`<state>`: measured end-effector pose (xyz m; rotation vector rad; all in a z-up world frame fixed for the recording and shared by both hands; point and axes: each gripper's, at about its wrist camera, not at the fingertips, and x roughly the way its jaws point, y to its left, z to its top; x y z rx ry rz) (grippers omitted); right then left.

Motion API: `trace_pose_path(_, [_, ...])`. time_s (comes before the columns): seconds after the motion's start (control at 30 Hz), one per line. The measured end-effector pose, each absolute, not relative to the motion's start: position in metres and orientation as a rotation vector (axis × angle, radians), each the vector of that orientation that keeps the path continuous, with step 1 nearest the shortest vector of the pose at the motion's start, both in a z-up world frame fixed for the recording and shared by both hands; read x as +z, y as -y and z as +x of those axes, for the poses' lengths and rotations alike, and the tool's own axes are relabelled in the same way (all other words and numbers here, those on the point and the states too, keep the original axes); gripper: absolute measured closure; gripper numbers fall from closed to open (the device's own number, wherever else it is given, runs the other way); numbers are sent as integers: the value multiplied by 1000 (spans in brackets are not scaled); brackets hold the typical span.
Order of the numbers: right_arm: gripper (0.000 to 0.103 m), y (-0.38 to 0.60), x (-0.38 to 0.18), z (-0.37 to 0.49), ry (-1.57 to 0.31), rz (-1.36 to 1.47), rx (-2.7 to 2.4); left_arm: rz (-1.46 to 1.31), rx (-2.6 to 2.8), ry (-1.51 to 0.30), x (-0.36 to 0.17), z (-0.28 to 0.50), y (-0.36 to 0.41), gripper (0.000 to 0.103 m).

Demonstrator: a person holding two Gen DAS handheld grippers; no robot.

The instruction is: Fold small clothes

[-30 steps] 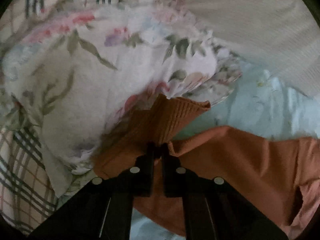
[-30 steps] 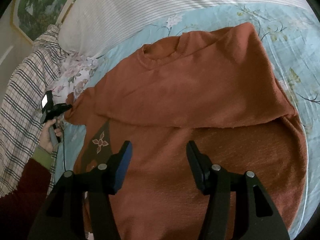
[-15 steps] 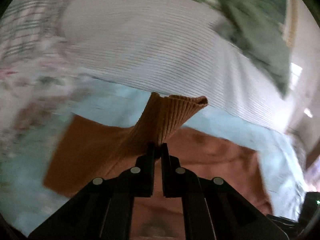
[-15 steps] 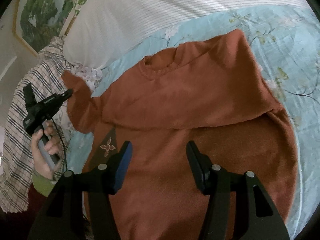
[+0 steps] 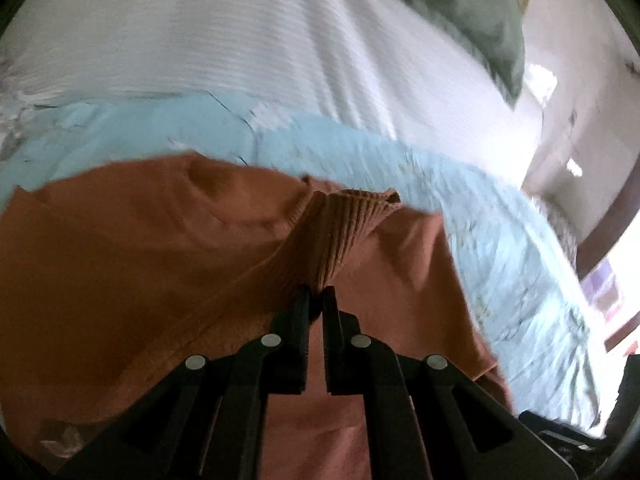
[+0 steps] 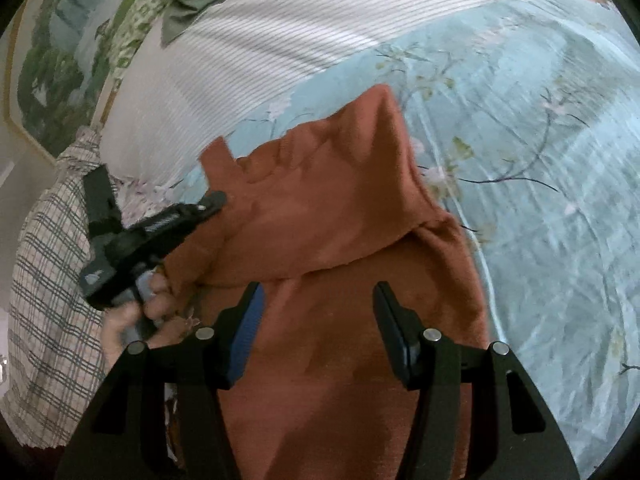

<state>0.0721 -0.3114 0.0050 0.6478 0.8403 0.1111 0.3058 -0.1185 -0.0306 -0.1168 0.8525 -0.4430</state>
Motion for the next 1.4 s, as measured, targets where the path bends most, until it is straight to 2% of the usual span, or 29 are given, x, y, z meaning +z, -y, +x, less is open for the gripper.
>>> trace_pose_path(0.07, [46, 313, 3, 74, -849, 656, 107, -90, -455, -899, -46, 310, 126, 92])
trace_pose_path(0.1, [46, 314, 3, 74, -851, 658, 105, -89, -470, -928, -55, 311, 129, 83])
trace_pose_path(0.13, [46, 313, 3, 75, -850, 658, 102, -92, -480, -949, -60, 310, 129, 67])
trace_pose_path(0.17, [45, 312, 4, 76, -848, 657, 101, -91, -478, -953, -62, 307, 126, 58])
trace_pose_path(0.2, [45, 311, 5, 77, -846, 655, 101, -87, -472, -940, -60, 301, 122, 44])
trace_pose_path(0.33, [43, 305, 5, 89, -846, 653, 110, -69, -469, -883, -45, 275, 98, 34])
trace_pose_path(0.57, [43, 280, -2, 128, -869, 646, 148, -41, -249, -824, -32, 242, -2, 32])
trace_pose_path(0.77, [43, 245, -6, 178, -896, 641, 201, -132, -12, -859, -52, 239, -96, 32])
trace_pose_path(0.87, [43, 220, -14, 206, -969, 623, 192, -190, 85, -902, -67, 245, -134, 32])
trace_pose_path(1.07, [43, 183, -42, 258, -1084, 507, 49, -237, 120, -922, -77, 262, -152, 32])
trace_pose_path(1.13, [44, 182, -48, 263, -1068, 481, 32, -216, 126, -930, -79, 270, -150, 32])
trace_pose_path(1.17, [57, 182, -46, 261, -1041, 454, 17, -213, 127, -932, -80, 273, -150, 32])
trace_pose_path(1.2, [93, 184, -44, 260, -1023, 442, 14, -209, 122, -932, -80, 277, -149, 32])
trace_pose_path(1.23, [101, 191, -40, 255, -996, 470, 37, -204, 119, -930, -80, 280, -149, 32])
trace_pose_path(1.4, [101, 233, -2, 204, -739, 545, 46, -222, 132, -916, -79, 292, -158, 31])
